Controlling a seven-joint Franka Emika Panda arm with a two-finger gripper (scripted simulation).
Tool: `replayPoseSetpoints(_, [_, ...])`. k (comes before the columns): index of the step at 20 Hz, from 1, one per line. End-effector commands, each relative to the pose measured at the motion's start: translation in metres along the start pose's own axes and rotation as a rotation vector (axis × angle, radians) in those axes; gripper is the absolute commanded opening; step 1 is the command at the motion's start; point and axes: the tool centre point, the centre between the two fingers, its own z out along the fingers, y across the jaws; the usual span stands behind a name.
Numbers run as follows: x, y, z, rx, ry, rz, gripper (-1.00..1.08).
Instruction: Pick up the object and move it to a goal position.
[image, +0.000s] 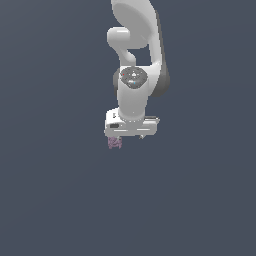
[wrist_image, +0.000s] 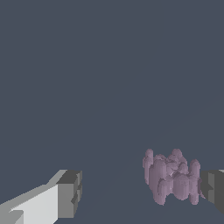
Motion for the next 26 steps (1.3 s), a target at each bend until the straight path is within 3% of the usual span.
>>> replayPoseSetpoints(1, [0.000,0.000,0.000,0.000,0.000,0.000,1.00])
replayPoseSetpoints(10, [0.008,0.024,-0.021,-0.015,0.032,-0.001,1.00])
replayPoseSetpoints(26, [0.004,0.028,-0.015,-0.016,0.030,-0.108,1.00])
